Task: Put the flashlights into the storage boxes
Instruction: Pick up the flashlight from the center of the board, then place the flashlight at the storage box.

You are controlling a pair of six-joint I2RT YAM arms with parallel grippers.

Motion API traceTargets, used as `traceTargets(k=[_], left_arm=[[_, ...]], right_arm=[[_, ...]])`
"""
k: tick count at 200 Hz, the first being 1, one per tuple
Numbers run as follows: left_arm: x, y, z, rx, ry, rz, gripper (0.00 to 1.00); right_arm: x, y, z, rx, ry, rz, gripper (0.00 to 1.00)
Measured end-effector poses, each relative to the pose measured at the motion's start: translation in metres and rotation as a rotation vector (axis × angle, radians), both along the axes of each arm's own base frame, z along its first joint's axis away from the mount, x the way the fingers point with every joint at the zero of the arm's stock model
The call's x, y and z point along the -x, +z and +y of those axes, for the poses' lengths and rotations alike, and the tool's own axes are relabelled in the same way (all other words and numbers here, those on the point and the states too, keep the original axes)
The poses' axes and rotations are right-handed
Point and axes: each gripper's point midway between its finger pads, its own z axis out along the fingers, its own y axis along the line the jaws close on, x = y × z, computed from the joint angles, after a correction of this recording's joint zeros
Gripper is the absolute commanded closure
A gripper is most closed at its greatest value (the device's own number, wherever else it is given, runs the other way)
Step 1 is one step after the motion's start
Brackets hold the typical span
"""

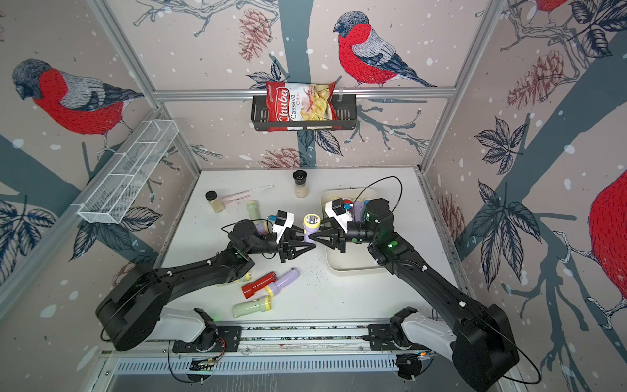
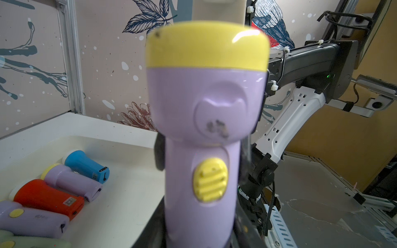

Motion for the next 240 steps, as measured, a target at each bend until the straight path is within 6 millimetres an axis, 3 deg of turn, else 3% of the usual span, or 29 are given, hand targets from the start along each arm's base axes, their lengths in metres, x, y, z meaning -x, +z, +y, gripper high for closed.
traceTargets(k=[23,54,80,107,144,170,196,240], left_arm=[[-0.002,-0.001,0.0,0.0,0.015,0.011,0.55],[-0.016,-0.002,0.007,0.005,0.122,0.04,0.46],[-0.025,-0.004,0.012,-0.016,0.202,0.056,0.45],[-0.043,-0.018,0.021,-0.075,0.33,0.109,0.44],[-0.059,-0.04,0.03,-0.176,0.444,0.165,0.44],[-0.063,-0.053,0.034,-0.228,0.482,0.201,0.44],[-0.067,-0.059,0.036,-0.252,0.505,0.218,0.44],[-0.069,-0.062,0.036,-0.269,0.513,0.23,0.44]], right_arm=[[-0.005,-0.001,-0.003,0.004,-0.019,0.01,0.72],[-0.032,-0.007,-0.019,0.022,-0.146,0.055,0.72],[-0.06,-0.024,-0.035,0.07,-0.298,0.133,0.7],[-0.074,-0.059,-0.042,0.17,-0.392,0.255,0.71],[-0.094,-0.129,-0.056,0.362,-0.532,0.504,0.7],[-0.095,-0.175,-0.066,0.473,-0.584,0.681,0.7],[-0.094,-0.202,-0.072,0.529,-0.611,0.803,0.7],[-0.096,-0.227,-0.07,0.556,-0.613,0.945,0.7]])
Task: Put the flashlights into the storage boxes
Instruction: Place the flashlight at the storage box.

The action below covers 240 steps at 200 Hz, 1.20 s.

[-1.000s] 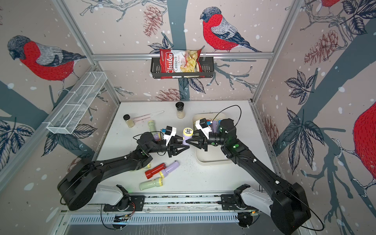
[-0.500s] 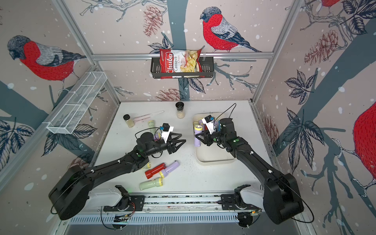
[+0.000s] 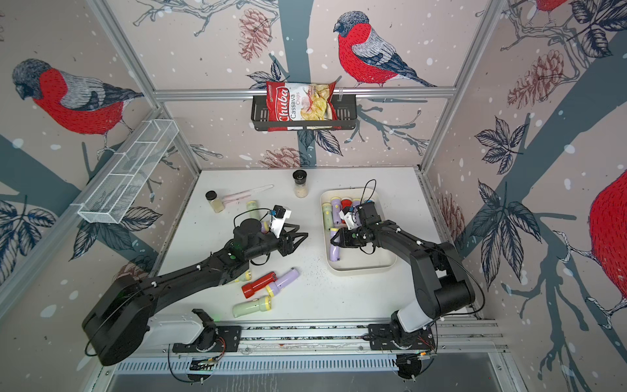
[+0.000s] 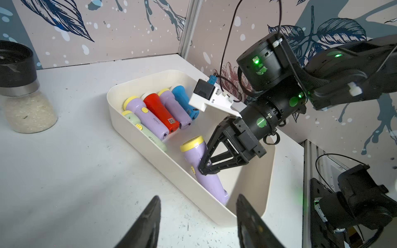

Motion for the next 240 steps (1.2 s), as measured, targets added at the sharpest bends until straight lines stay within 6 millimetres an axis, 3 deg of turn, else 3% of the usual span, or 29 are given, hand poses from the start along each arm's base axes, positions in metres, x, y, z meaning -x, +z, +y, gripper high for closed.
traceTargets(k=[67,136,165,202,240], left_arm=[[-0.002,-0.008,-0.001,-0.018,0.001,0.026,0.45],[-0.004,-0.011,0.0,-0.03,0.019,0.043,0.45],[-0.004,-0.008,0.001,-0.028,0.021,0.041,0.45],[-0.003,-0.009,0.005,-0.046,0.046,0.083,0.46],[0.003,-0.017,0.014,-0.096,0.069,0.163,0.46]], right_arm=[[0.007,-0.02,0.007,-0.02,0.016,0.125,0.65],[0.002,-0.025,0.016,-0.033,0.03,0.152,0.42],[-0.004,-0.022,0.016,-0.022,0.022,0.139,0.37],[-0.012,-0.004,0.011,0.008,-0.003,0.082,0.3],[-0.021,0.036,0.013,0.053,-0.014,-0.078,0.27]])
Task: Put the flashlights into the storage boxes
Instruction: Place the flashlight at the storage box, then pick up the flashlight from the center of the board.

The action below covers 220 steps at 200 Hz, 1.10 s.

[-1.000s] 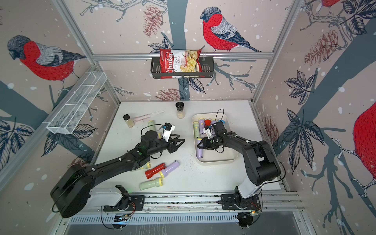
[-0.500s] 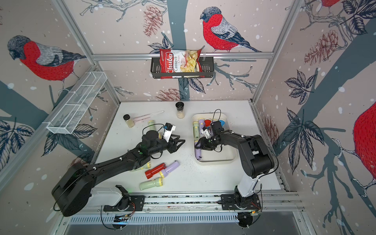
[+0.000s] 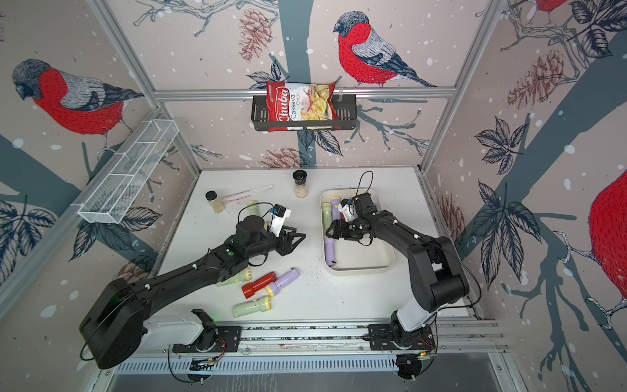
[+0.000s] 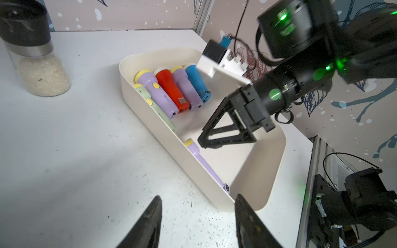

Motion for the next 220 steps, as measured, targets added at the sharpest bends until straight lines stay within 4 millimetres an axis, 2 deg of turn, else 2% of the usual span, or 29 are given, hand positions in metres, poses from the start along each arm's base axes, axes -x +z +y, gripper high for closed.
traceTargets(k=[20,42,61,80,99,135,155,173,220], left_arm=[[0.002,-0.006,0.01,-0.02,0.045,0.041,0.46],[0.003,-0.01,0.027,-0.017,0.141,0.09,0.46],[-0.003,-0.011,0.05,0.004,0.251,0.118,0.46],[-0.014,-0.009,0.08,0.054,0.379,0.149,0.47],[-0.02,-0.01,0.108,0.094,0.489,0.181,0.47],[-0.027,-0.02,0.137,0.12,0.597,0.249,0.47],[-0.027,-0.033,0.142,0.11,0.611,0.313,0.47],[-0.027,-0.045,0.144,0.106,0.62,0.372,0.47],[-0.026,-0.056,0.144,0.101,0.605,0.432,0.47]], right_arm=[[0.011,0.023,0.017,0.027,0.077,-0.122,0.27],[0.032,0.043,0.043,0.057,0.213,-0.275,0.27],[0.059,0.056,0.069,0.084,0.374,-0.435,0.26],[0.088,0.06,0.088,0.104,0.543,-0.57,0.24],[0.106,0.054,0.099,0.154,0.682,-0.676,0.23],[0.135,0.029,0.128,0.257,0.956,-0.814,0.26],[0.144,0.01,0.143,0.327,1.085,-0.858,0.26],[0.147,-0.009,0.149,0.389,1.175,-0.867,0.26],[0.147,-0.041,0.162,0.468,1.321,-0.861,0.26]])
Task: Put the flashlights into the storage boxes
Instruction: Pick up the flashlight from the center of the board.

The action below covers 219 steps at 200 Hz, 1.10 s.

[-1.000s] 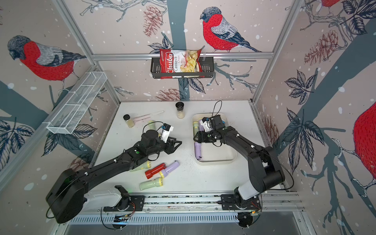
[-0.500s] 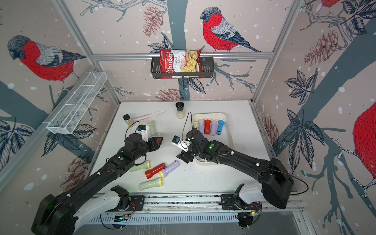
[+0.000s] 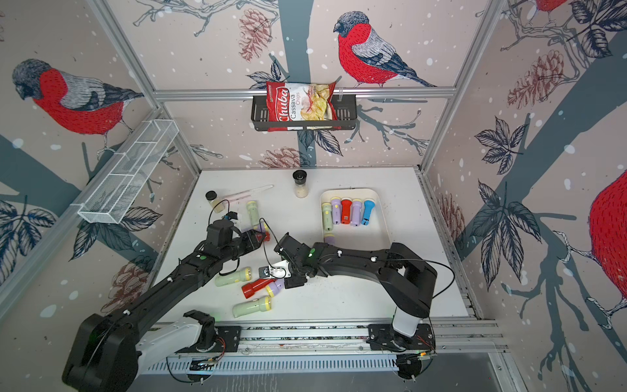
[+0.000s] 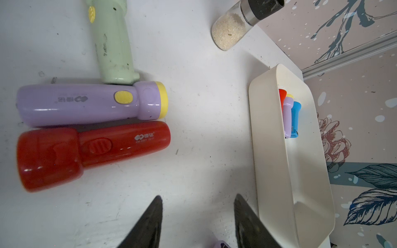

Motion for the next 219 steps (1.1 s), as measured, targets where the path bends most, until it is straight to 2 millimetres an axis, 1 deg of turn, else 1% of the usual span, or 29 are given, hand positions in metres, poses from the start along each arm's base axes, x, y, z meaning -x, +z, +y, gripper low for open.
traceTargets(k=[41,77,120,135,146,169,195,219], left_arm=[[0.0,-0.008,-0.001,0.006,-0.009,0.032,0.47],[0.0,-0.014,0.0,0.004,-0.008,0.052,0.47],[0.0,-0.021,-0.002,0.007,-0.02,0.077,0.49],[0.0,-0.022,-0.003,0.007,-0.022,0.085,0.49],[-0.001,-0.023,-0.004,0.008,-0.025,0.089,0.5],[-0.004,-0.023,-0.006,0.011,-0.037,0.096,0.51],[-0.004,-0.023,-0.01,0.021,-0.055,0.105,0.51],[-0.003,-0.023,-0.013,0.026,-0.075,0.106,0.52]], right_arm=[[0.0,-0.024,-0.001,0.092,0.049,0.026,0.27],[0.005,-0.043,-0.004,0.157,0.08,0.076,0.32],[0.008,-0.046,-0.003,0.17,0.093,0.1,0.39],[0.008,-0.047,-0.003,0.174,0.098,0.103,0.46],[0.009,-0.047,-0.005,0.18,0.101,0.106,0.48],[0.01,-0.047,-0.006,0.188,0.11,0.103,0.56],[0.007,-0.045,-0.015,0.217,0.099,0.081,0.65],[0.007,-0.038,-0.021,0.222,0.094,0.076,0.71]])
